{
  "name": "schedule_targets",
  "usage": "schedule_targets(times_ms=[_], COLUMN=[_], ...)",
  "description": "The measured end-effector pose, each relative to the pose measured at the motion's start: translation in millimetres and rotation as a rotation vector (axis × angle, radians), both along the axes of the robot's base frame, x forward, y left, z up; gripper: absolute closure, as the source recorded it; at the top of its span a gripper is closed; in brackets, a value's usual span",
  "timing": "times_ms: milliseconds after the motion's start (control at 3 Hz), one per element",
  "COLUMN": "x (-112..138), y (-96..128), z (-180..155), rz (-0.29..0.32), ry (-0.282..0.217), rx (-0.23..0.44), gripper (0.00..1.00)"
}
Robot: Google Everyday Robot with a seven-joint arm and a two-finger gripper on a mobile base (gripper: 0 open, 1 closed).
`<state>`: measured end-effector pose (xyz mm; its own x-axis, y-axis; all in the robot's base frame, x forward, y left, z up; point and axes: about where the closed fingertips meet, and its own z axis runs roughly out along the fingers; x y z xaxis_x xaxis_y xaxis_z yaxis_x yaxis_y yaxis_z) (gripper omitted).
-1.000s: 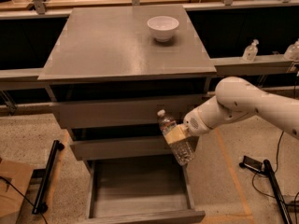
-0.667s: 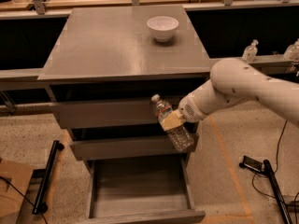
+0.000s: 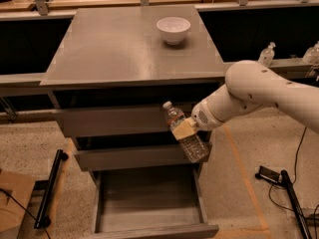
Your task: Pick water bottle from bottom drawer and place on counter
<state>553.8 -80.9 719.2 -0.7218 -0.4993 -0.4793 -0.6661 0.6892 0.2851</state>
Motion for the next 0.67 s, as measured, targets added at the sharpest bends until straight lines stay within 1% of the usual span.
schedule_targets(times_ms=[333, 667], x=[4.6, 24.3], y=[-6.3, -16.4], z=[15.1, 70.1], rz=[-0.033, -0.044], ry=[-0.048, -0.184], rx=[-0.067, -0.191], gripper=[1.0, 1.0])
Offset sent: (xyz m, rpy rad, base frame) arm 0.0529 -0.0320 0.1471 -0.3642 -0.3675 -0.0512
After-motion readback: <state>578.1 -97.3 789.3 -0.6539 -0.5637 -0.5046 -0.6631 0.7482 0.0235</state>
